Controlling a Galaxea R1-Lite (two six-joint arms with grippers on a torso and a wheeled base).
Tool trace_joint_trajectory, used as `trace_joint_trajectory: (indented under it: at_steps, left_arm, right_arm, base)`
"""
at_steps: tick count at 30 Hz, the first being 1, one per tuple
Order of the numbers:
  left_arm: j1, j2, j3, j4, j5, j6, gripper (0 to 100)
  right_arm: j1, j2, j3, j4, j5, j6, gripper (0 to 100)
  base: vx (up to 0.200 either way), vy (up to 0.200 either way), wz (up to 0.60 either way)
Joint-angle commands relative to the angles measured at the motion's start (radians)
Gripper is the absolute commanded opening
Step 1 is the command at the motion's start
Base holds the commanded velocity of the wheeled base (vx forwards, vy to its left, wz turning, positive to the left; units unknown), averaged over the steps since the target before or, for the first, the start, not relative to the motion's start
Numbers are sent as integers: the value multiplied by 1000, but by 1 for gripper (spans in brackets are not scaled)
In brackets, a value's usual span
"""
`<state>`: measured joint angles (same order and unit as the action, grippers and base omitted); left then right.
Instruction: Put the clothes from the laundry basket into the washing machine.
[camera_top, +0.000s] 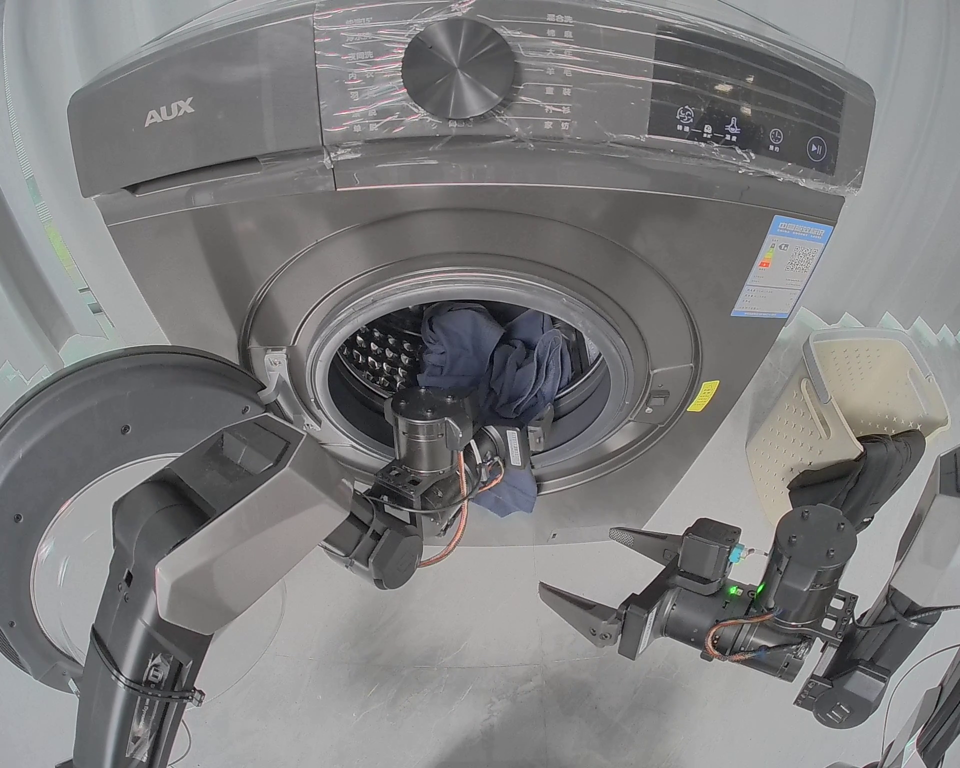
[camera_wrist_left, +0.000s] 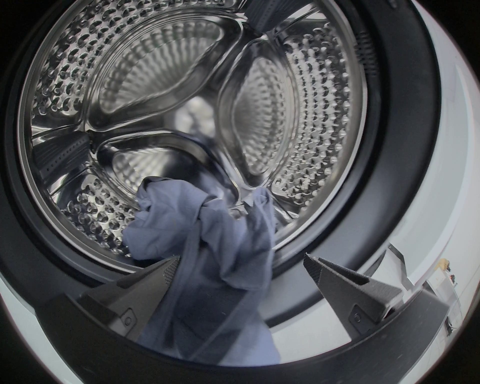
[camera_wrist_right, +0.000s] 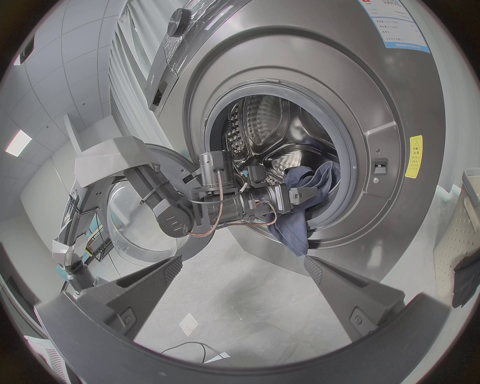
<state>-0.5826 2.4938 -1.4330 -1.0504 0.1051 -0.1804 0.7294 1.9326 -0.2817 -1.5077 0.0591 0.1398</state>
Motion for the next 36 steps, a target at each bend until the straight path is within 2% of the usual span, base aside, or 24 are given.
trace_joint_trajectory:
  at_steps: [1,4,6,15,18,20,21,30,36]
  left_arm:
    - [-13,-32,62,-17,-24,4,100]
    - [-13,-29,62,-20,-24,16,100]
    - [-11,-21,57,-34,-25,35,100]
    - [-5,-9,31,-34,-24,36,100]
    - [17,-7,31,-40,-13,64,100]
    - [35,-12,31,-36,2,111,100]
    - [41,-18,37,-31,10,124,100]
    - [33,-27,123,24,15,162,100]
    - [32,43,85,23,7,165,100]
  right_arm:
    - [1,0,-1,0,1,0,100]
    - [1,0,-1,0,1,0,100]
    - [1,0,-1,0,1,0,100]
    - [2,0,-1,0,1,0,100]
    - [2,2,-1,0,1,0,100]
    - [2,0,-1,0,1,0,100]
    - [7,0,1,0,1,0,100]
    - [13,2,-1,0,1,1,100]
    - [13,2,-1,0,1,1,100]
  base:
    - [200,0,0]
    - [200,0,0]
    - [200,0,0]
    - [0,0,0]
    - [0,0,0]
    - [0,0,0]
    - [0,0,0]
    - [0,0,0]
    - [0,0,0]
